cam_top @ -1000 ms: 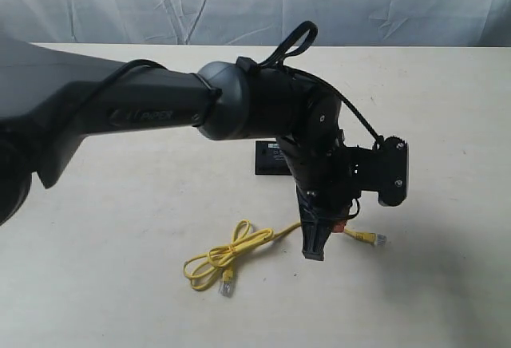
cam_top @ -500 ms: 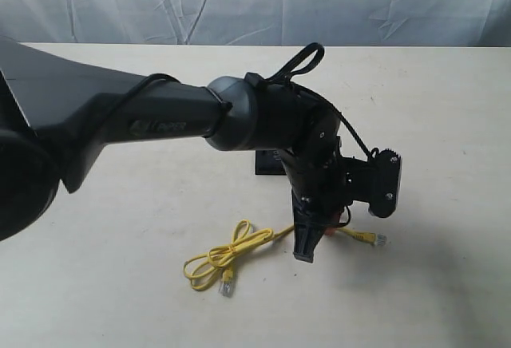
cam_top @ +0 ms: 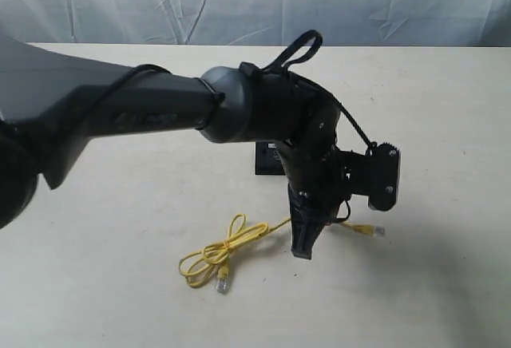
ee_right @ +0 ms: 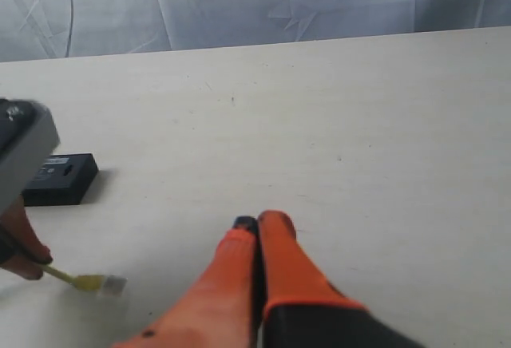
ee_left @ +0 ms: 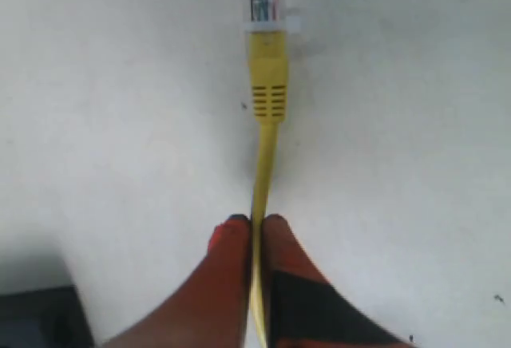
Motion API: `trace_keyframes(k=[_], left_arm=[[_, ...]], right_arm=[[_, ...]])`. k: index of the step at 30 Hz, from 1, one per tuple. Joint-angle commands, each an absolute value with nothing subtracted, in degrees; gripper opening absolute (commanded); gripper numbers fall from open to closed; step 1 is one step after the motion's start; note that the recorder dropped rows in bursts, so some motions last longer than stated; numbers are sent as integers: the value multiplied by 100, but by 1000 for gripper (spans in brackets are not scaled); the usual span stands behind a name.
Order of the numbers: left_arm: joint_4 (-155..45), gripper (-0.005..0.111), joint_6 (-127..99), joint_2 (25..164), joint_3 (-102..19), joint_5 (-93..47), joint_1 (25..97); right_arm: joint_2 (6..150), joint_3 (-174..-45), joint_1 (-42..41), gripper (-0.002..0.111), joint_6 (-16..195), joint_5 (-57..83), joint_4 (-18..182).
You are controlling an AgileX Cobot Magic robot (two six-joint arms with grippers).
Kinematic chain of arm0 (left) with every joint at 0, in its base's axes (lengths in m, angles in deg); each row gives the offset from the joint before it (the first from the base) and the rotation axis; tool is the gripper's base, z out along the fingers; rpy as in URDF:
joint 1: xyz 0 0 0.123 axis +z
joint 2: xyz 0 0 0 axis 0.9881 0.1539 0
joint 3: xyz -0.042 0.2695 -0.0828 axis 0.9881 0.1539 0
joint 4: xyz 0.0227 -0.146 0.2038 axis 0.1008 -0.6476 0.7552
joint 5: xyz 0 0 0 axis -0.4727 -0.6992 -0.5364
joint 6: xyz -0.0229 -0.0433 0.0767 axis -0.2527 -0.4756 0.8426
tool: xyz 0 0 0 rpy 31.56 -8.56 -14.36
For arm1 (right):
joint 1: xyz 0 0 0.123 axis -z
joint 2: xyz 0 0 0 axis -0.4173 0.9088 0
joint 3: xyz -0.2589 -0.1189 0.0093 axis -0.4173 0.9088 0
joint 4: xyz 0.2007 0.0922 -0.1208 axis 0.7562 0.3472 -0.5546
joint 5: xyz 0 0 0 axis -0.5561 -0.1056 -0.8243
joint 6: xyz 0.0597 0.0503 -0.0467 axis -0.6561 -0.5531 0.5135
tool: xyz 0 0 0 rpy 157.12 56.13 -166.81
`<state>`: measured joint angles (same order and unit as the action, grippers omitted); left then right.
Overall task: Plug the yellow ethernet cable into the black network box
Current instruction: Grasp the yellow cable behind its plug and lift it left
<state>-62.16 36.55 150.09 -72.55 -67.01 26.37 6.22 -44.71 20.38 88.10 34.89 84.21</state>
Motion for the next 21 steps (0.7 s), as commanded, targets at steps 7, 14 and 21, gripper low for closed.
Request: trace_keyframes(k=[7,14,21], left_arm=[[-6239,0,2848,13863,-6889,-7252,3117],[-6291,0,2487,12778,-5423,-6960,3964],[-6326,0,2349,12021,-4341,-6504,4782]], right_arm=[[591,-4459,2059,-1,8814,3428,8417],[591,-4459,2059,-1,8814,3428,8417],[591,-4459,2059,-1,8814,3428,8417]])
